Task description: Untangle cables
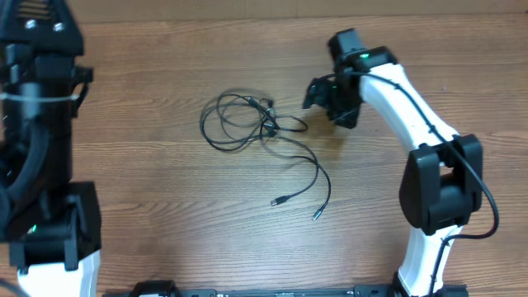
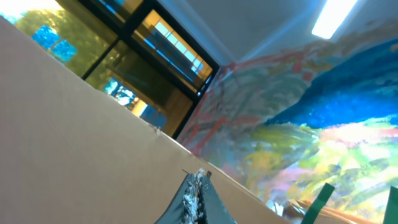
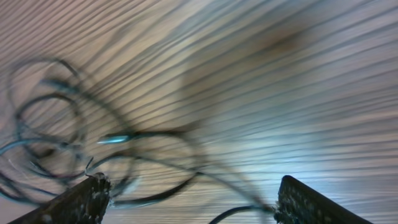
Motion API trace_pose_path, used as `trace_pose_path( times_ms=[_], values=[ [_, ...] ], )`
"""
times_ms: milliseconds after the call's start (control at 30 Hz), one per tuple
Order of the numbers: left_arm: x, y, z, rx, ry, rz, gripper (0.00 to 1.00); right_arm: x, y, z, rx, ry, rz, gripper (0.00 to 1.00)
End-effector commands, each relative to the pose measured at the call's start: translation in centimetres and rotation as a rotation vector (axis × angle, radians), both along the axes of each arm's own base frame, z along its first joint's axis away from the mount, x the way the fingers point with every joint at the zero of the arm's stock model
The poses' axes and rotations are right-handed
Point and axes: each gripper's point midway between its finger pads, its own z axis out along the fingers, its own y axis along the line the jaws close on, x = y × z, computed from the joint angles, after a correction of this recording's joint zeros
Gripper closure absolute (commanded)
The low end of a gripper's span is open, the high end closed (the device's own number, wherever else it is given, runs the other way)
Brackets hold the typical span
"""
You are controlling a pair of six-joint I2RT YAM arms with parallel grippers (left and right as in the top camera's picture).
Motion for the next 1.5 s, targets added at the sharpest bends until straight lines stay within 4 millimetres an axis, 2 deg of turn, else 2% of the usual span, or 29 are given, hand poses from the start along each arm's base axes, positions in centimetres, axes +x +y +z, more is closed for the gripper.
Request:
trace_pose_path(
  times_ms=[0,67,100,133,167,200,233,267,300,367,400,433,500,533,600,633,700,767,800,900,933,1000,1067,1167,1267,1333,1400,1433,1467],
  values=[
    [1.2,-0.3,-1.3,0.012,0.075,-0.025,0.96,-0.1,0.7,0.7,0.061,-0.026,0.111,0.15],
    [3.2,-2.0,-4.0,0.101,0.185,-0.082,0.96,-0.2,1.7,1.6,0.121,-0.053,0.186,0.15],
    [4.4,-3.0,-6.1,0.157,0.260,-0.123,0.96,-0.3,2.0,2.2,0.135,-0.063,0.204,0.15],
    [6.7,-4.2,-10.7,0.210,0.426,-0.193,0.96,-0.4,1.7,3.1,0.136,-0.076,0.201,0.15],
    [8.0,-4.7,-13.7,0.240,0.531,-0.228,0.96,-0.6,1.0,4.2,0.136,-0.091,0.189,0.14],
    [9.6,-5.4,-18.3,0.278,0.686,-0.256,0.90,-0.6,0.4,4.9,0.137,-0.100,0.177,0.13],
    [10.6,-5.9,-22.5,0.316,0.823,-0.276,0.74,-0.6,-0.7,5.6,0.135,-0.106,0.152,0.11],
    [11.4,-6.7,-28.8,0.365,1.034,-0.311,0.62,-0.7,-1.9,5.8,0.133,-0.096,0.125,0.10],
    [11.6,-7.1,-31.2,0.387,1.109,-0.323,0.59,-0.8,-2.4,5.8,0.131,-0.090,0.122,0.09],
    [11.7,-8.1,-37.0,0.445,1.300,-0.348,0.56,-0.9,-2.9,5.7,0.124,-0.091,0.141,0.09],
    [11.8,-9.1,-41.4,0.500,1.427,-0.364,0.54,-0.9,-2.9,5.6,0.123,-0.091,0.144,0.09],
    [12.0,-9.8,-44.0,0.538,1.493,-0.369,0.53,-0.9,-2.9,5.6,0.122,-0.091,0.146,0.08],
    [13.0,-11.2,-50.4,0.610,1.625,-0.363,0.52,-0.9,-2.9,5.6,0.120,-0.092,0.148,0.07],
    [14.1,-11.6,-54.3,0.644,1.680,-0.337,0.51,-1.0,-2.9,5.6,0.120,-0.091,0.148,0.07],
    [15.4,-10.6,-58.7,0.686,1.742,-0.247,0.51,-1.0,-2.9,5.6,0.120,-0.089,0.148,0.06],
    [15.7,-10.0,-60.0,0.681,1.770,-0.203,0.51,-1.1,-2.9,5.6,0.120,-0.086,0.148,0.06],
    [15.8,-9.6,-60.5,0.681,1.783,-0.178,0.51,-1.2,-2.9,5.6,0.118,-0.085,0.155,0.06],
    [15.9,-9.7,-59.4,0.683,1.763,-0.178,0.50,-1.2,-2.9,5.6,0.118,-0.087,0.162,0.05],
    [16.1,-9.6,-56.8,0.714,1.715,-0.175,0.48,-1.2,-2.9,5.6,0.118,-0.087,0.162,0.05],
    [16.2,-8.6,-52.2,0.737,1.646,-0.101,0.41,-1.2,-2.9,5.6,0.118,-0.086,0.162,0.05],
    [16.0,-8.5,-51.8,0.748,1.639,-0.098,0.40,-1.2,-2.9,5.5,0.117,-0.084,0.162,0.05],
    [15.6,-7.9,-52.9,0.788,1.669,-0.076,0.36,-1.3,-2.9,5.4,0.117,-0.079,0.162,0.05],
    [15.1,-7.3,-56.0,0.814,1.745,-0.064,0.35,-1.7,-3.0,5.0,0.115,-0.064,0.168,0.05],
    [14.5,-7.1,-60.8,0.836,1.855,-0.085,0.41,-2.1,-3.1,4.6,0.114,-0.045,0.171,0.05],
    [14.6,-7.2,-63.6,0.819,1.897,-0.085,0.45,-2.2,-3.1,4.6,0.114,-0.041,0.170,0.05],
    [15.1,-7.6,-63.6,0.808,1.878,-0.102,0.96,-2.2,-3.1,4.6,0.114,-0.040,0.170,0.07],
    [16.1,-8.3,-61.7,0.787,1.832,-0.123,0.96,-2.3,-2.9,4.7,0.125,-0.040,0.172,0.10],
    [17.0,-8.5,-59.3,0.772,1.792,-0.120,0.96,-2.3,-2.7,4.7,0.129,-0.040,0.174,0.11],
    [18.5,-8.8,-54.3,0.769,1.700,-0.107,0.96,-2.2,-2.4,4.8,0.134,-0.048,0.183,0.12]
  ],
)
